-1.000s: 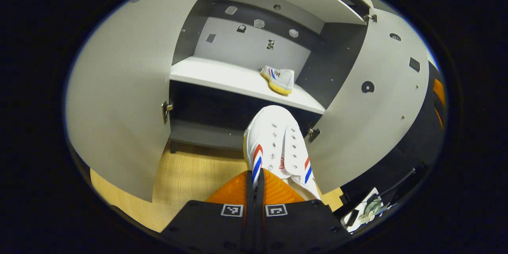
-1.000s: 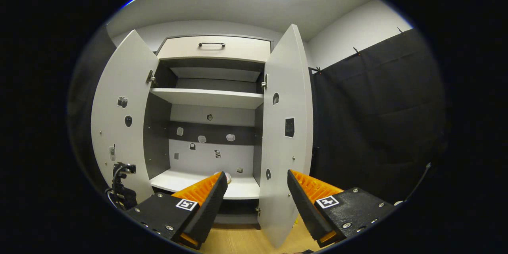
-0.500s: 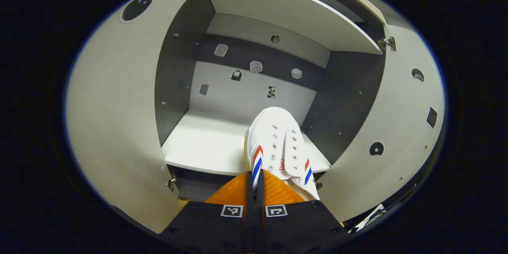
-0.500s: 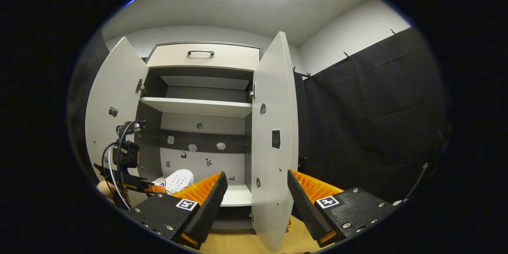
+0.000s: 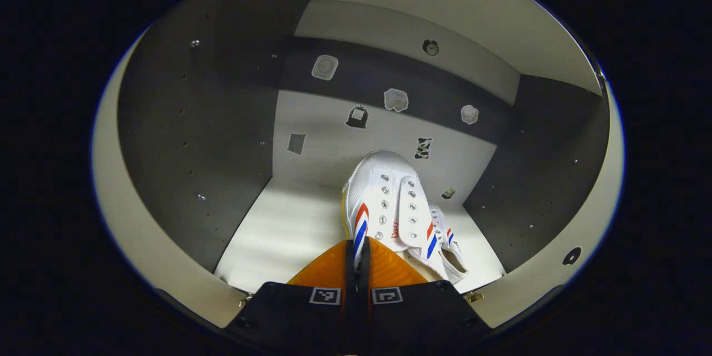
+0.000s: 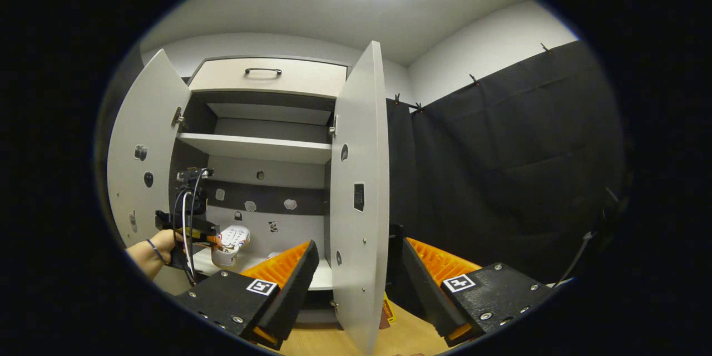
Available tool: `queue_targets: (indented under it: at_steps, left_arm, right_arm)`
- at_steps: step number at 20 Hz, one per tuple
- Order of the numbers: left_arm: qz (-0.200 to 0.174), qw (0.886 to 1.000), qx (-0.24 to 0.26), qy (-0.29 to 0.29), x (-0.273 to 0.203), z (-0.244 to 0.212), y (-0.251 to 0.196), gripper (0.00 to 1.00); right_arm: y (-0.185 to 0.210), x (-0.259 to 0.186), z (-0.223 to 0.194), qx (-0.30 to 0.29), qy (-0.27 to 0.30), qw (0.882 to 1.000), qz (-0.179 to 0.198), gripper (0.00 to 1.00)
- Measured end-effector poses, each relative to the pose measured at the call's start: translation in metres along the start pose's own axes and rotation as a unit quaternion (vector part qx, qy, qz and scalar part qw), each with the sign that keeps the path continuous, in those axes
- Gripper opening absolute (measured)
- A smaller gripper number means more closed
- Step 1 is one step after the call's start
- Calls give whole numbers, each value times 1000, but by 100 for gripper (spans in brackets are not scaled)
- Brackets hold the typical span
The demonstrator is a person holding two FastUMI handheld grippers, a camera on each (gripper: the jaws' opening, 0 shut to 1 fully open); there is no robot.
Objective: Grab one shoe with the right hand and put it into the shoe cabinet, grab the other shoe with the left hand and put it into the shoe cabinet; then close the right door with the right hand and the left door with the left hand.
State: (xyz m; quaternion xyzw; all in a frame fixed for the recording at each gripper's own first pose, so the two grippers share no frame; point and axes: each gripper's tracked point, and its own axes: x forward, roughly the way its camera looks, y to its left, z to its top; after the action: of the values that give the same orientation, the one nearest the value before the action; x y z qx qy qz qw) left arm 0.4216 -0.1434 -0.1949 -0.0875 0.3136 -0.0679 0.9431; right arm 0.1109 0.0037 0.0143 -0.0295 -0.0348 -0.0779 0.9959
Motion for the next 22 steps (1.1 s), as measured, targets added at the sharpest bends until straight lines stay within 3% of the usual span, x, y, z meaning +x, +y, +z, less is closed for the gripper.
queue_targets:
  at_steps: [6,16,17,19,22]
  left_arm:
    - [15,999,-10,46,48,-29,10,7]
    - [39,996,-36,72,54,-48,32,8]
    - [29,997,-39,62,53,-42,30,11]
    - [24,999,-35,33,46,-28,29,27]
    - [4,1000,-15,19,22,-17,15,34]
  right_arm:
    - [-12,2,-8,-1,9,1000,-6,93]
    - [-40,0,-17,30,28,999,-11,93]
    - [-44,0,-17,31,27,999,-12,93]
    - [-54,-1,-17,31,25,999,-16,93]
    - [-71,1,-22,30,29,999,-23,93]
